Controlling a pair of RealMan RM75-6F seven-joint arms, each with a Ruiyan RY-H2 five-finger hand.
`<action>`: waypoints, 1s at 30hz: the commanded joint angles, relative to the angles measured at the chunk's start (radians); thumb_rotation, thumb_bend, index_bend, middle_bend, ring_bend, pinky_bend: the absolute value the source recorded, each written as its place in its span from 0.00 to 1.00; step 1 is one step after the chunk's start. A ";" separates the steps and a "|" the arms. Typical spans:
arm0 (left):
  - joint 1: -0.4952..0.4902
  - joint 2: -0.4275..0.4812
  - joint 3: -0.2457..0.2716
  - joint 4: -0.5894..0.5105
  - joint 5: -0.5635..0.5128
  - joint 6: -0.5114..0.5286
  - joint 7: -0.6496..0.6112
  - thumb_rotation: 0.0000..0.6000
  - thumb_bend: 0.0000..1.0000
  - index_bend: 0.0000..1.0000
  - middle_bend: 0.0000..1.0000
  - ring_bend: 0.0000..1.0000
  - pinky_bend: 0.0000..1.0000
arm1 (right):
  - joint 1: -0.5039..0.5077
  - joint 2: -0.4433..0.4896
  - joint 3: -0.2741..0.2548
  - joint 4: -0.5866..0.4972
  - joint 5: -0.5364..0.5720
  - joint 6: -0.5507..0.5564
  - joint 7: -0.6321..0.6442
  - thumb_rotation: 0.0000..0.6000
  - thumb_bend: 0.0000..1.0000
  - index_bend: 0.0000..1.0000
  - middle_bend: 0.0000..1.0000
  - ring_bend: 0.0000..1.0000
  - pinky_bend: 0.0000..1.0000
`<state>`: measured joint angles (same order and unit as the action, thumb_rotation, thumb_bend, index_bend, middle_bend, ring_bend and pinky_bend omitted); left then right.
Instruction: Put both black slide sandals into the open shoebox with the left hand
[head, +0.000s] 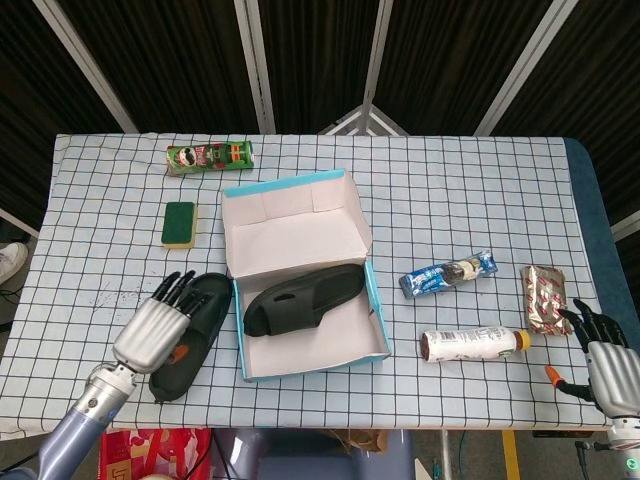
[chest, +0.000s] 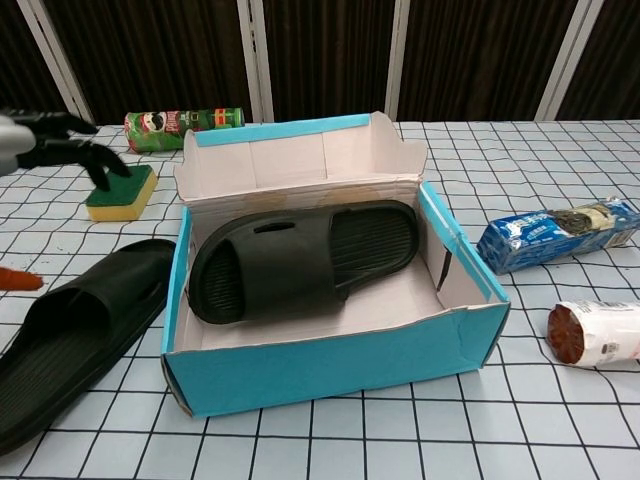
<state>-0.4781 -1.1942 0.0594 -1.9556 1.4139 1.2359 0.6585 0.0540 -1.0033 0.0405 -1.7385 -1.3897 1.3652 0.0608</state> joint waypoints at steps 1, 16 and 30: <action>0.032 -0.030 0.020 0.103 -0.050 -0.036 -0.095 1.00 0.16 0.17 0.24 0.02 0.10 | 0.002 0.000 0.000 0.000 0.002 -0.004 -0.003 1.00 0.27 0.17 0.06 0.11 0.07; -0.004 -0.163 -0.048 0.318 -0.094 -0.125 -0.195 1.00 0.16 0.14 0.16 0.01 0.10 | 0.010 -0.003 0.001 -0.005 0.021 -0.024 -0.025 1.00 0.27 0.17 0.06 0.11 0.07; -0.142 -0.100 -0.122 0.269 -0.287 -0.334 -0.081 1.00 0.16 0.12 0.16 0.00 0.09 | 0.020 -0.005 0.002 -0.008 0.038 -0.045 -0.046 1.00 0.27 0.17 0.06 0.11 0.07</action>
<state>-0.5895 -1.3222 -0.0450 -1.6557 1.1794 0.9440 0.5490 0.0736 -1.0079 0.0429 -1.7464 -1.3521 1.3205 0.0153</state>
